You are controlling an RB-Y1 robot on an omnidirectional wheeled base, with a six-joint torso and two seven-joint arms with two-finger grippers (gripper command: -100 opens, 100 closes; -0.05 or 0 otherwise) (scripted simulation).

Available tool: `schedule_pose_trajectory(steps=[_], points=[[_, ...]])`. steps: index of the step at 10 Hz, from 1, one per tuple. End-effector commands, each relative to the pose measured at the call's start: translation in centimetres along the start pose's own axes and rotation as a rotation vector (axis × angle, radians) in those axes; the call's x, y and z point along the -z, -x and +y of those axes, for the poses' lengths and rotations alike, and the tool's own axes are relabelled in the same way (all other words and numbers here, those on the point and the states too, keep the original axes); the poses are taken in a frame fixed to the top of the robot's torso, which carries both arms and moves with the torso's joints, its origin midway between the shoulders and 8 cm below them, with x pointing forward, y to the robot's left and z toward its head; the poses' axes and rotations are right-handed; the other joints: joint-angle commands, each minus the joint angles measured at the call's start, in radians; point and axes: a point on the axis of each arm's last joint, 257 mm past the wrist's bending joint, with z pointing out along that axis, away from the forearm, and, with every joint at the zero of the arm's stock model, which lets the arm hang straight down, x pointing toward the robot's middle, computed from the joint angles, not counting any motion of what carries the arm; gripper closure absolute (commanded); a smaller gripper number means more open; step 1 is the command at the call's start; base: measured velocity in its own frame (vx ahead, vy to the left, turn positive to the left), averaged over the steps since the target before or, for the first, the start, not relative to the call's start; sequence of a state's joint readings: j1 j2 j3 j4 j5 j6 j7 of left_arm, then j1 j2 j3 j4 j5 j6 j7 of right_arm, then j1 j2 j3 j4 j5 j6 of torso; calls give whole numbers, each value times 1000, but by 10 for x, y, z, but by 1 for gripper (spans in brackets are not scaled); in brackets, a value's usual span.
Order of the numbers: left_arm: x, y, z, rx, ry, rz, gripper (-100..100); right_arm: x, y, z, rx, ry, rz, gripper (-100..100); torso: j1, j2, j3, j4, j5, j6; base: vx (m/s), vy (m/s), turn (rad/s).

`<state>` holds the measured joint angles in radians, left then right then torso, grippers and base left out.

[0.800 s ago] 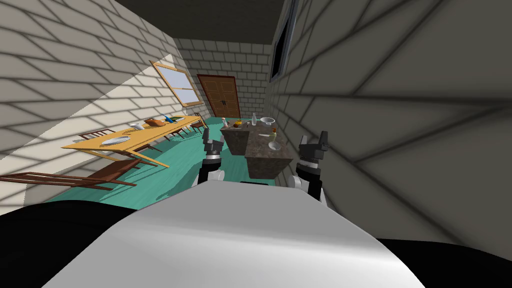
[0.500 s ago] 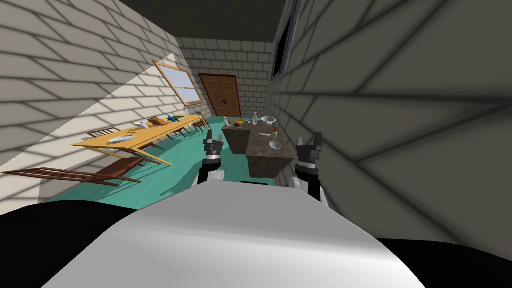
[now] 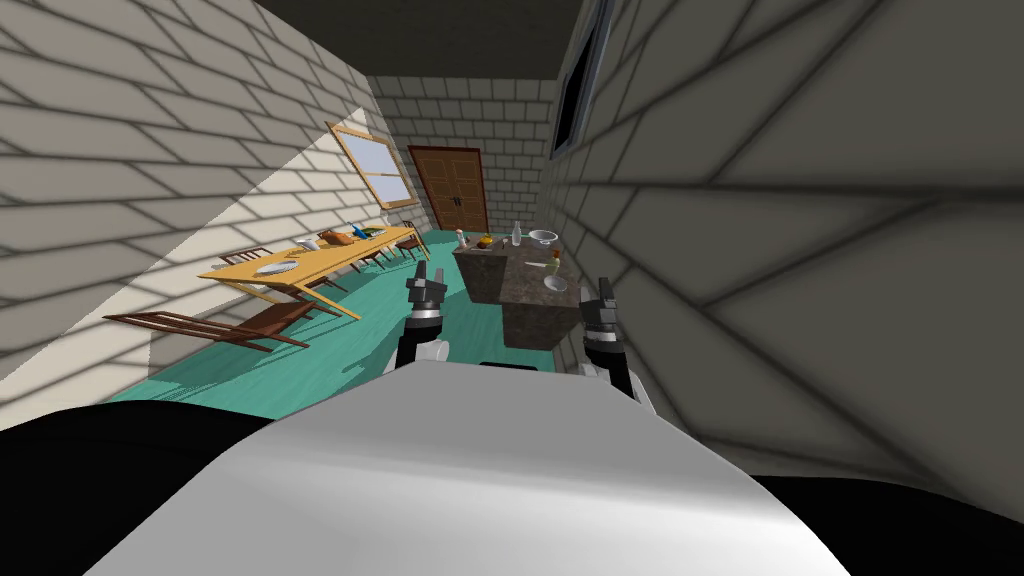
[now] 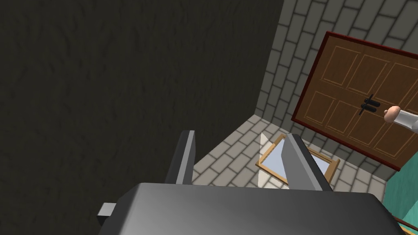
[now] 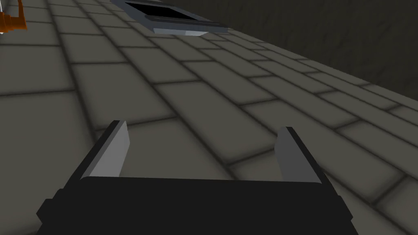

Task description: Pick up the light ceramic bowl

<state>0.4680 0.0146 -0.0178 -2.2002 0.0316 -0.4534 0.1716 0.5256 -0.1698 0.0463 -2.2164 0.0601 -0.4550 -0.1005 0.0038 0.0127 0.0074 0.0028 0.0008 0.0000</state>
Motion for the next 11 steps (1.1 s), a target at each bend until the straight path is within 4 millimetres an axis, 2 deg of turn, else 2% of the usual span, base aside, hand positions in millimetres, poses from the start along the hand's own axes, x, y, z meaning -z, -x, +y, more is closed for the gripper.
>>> schedule_pose_trajectory(steps=[1, 4, 5, 6, 7, 9, 10, 11], points=[[0, 0, 0, 0, 0, 0, 0, 13, -13, -26, 45, -60, 54, -100, 0, 0, 0, 0, 0, 0, -218, 80, 74], [0, 0, 0, 0, 0, 0, 0, 51, -30, -86, 153, -202, 179, -100, 0, 2, 1, 1, 0, 0, -214, 74, 106], [0, 0, 0, 0, 0, 0, 0, 51, -30, -86, 153, -202, 179, -100, 0, 1, 1, 0, 0, 0, -122, 56, 18], [0, 0, 0, 0, 0, 0, 0, 63, -35, -99, 197, -234, 228, -100, -1, -3, -1, 0, 0, 0, -93, 71, 62], [0, 0, 0, 0, 0, 0, 0, 67, -34, -105, 197, -249, 229, -100, 0, -5, -3, -1, 0, 0, -68, 48, 33], [0, 0, 0, 0, 0, 0, 0, 99, -38, -140, 295, -328, 331, -100, -2, -7, -4, -1, 0, 0, -104, 80, 110], [0, 0, 0, 0, 0, 0, 0, 104, -37, -145, 301, -343, 341, -100, 1, -5, -3, -1, 0, 0, -93, 72, 41], [0, 0, 0, 0, 0, 0, 0, 121, -36, -161, 359, -377, 403, -100, -1, -6, -3, -1, 0, 0, -71, 69, 101]])
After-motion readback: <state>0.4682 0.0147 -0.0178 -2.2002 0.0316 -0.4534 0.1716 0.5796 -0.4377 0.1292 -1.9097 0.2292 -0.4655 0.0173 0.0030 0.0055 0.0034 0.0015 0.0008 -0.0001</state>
